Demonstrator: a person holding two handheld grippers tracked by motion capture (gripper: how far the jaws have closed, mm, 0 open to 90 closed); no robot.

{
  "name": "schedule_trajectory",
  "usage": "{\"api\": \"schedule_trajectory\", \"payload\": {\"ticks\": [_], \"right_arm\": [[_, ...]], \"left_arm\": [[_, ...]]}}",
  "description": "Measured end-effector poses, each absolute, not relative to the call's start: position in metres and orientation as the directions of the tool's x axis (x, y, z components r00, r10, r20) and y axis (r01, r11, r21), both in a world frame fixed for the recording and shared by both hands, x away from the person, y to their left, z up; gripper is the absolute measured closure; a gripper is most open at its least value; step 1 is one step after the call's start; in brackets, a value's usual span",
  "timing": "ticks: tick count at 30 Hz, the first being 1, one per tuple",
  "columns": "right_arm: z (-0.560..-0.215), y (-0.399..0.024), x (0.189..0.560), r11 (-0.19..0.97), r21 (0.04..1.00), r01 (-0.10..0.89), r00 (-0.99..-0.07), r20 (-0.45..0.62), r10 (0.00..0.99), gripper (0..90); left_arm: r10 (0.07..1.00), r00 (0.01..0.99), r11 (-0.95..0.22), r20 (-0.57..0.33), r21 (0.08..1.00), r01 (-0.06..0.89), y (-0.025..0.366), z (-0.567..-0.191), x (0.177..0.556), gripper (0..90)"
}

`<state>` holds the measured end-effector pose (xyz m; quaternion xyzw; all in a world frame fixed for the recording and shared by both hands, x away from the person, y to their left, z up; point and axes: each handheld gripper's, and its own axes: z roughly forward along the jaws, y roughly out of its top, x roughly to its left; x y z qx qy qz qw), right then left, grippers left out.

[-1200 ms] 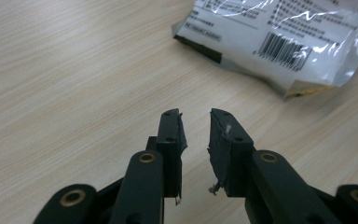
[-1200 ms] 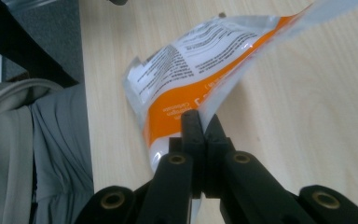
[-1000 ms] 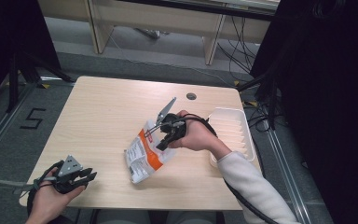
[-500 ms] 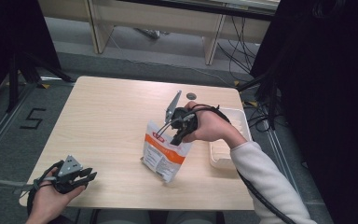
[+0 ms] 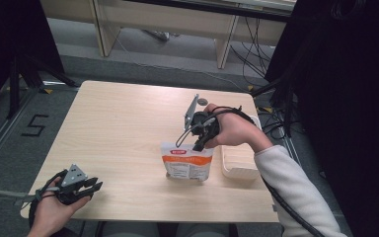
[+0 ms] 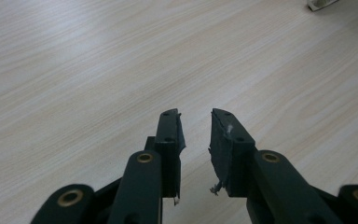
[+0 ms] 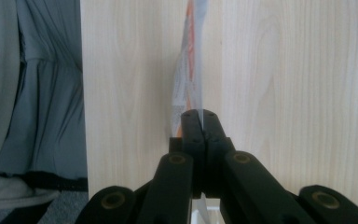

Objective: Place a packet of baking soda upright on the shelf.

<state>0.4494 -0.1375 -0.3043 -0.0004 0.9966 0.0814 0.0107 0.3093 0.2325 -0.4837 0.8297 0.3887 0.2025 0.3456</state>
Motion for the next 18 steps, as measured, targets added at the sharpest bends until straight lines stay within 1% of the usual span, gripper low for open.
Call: {"api": "schedule_trajectory", "payload": {"ticks": [1,2,7,8,13,14,15,16,17,18], "right_arm": [[-0.304,-0.138,0.452,0.986,0.162,-0.032,-0.999,-0.037,-0.026,90.0],[-0.302,-0.140,0.451,0.988,0.154,0.000,-0.999,-0.033,0.005,90.0],[-0.294,-0.148,0.455,0.989,0.150,0.003,-0.999,-0.047,0.010,90.0],[-0.293,-0.150,0.455,0.988,0.155,0.003,-0.999,-0.045,0.010,90.0],[-0.286,-0.155,0.456,0.989,0.145,0.017,-0.998,-0.052,0.025,90.0],[-0.283,-0.158,0.457,0.989,0.143,0.022,-0.998,-0.054,0.030,90.0],[-0.282,-0.158,0.460,0.988,0.150,-0.026,-0.998,-0.061,-0.017,90.0],[-0.280,-0.160,0.458,0.990,0.142,0.018,-0.998,-0.059,0.026,90.0],[-0.279,-0.161,0.458,0.990,0.140,0.020,-0.998,-0.059,0.029,90.0],[-0.278,-0.162,0.460,0.989,0.149,-0.016,-0.998,-0.061,-0.007,90.0]], "left_arm": [[0.787,0.614,-0.447,0.063,0.744,0.497,0.232,-0.485,0.309,71.8],[0.788,0.613,-0.445,0.059,0.743,0.500,0.232,-0.485,0.309,71.7],[0.787,0.614,-0.447,0.060,0.742,0.500,0.232,-0.485,0.309,71.5],[0.786,0.614,-0.463,0.066,0.721,0.515,0.233,-0.483,0.309,71.5],[0.786,0.614,-0.464,0.068,0.721,0.515,0.233,-0.483,0.309,71.2],[0.792,0.608,-0.447,0.055,0.730,0.517,0.232,-0.484,0.309,71.1],[0.787,0.613,-0.450,0.062,0.738,0.503,0.232,-0.485,0.310,71.1],[0.785,0.616,-0.456,0.066,0.735,0.503,0.233,-0.484,0.310,71.1],[0.785,0.616,-0.456,0.066,0.735,0.503,0.233,-0.484,0.310,71.1],[0.786,0.615,-0.466,0.068,0.718,0.517,0.233,-0.483,0.309,71.0]]}}
